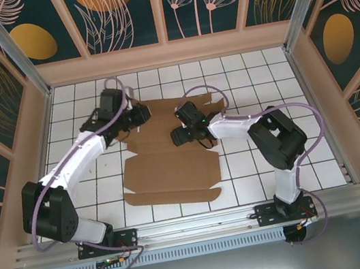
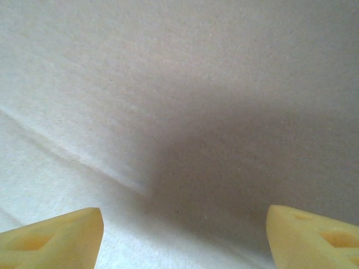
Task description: Fold the paper box
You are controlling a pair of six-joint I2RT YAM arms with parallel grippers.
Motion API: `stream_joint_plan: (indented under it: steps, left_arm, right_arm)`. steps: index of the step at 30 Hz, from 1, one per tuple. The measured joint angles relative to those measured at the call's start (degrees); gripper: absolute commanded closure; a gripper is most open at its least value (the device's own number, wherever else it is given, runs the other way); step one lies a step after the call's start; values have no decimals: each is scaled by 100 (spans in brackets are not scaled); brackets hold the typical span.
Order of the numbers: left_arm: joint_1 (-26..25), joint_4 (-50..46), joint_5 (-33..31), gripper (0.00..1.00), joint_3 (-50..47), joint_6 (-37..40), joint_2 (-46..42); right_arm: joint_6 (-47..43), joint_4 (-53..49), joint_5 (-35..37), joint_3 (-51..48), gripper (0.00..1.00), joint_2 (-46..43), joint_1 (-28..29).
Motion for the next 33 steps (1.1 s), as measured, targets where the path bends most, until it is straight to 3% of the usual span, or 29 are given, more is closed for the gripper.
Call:
stream_joint_plan:
  steps: [4,8,20,25,33]
  left_arm:
    - [-184,293,186,100,-901,-160,225]
    - [-170,361,164,100,-1178,-278,859]
    - [55,625,-50,100,-319,-603,2249]
    - [181,577,-26,100,57,-638,2518]
    - [199,304,-133,100,1174,-551,3259]
  right_arm:
    - [4,-70,-221,42,40,-55,-352]
    - [-92,-282,-339,393,50,210,-741]
    - [-332,-761,-264,1670,52,1390,-907]
    - [-326,-492,-208,1215,52,1141,-918]
    - [-37,-46,-374,-407,51,15,-577]
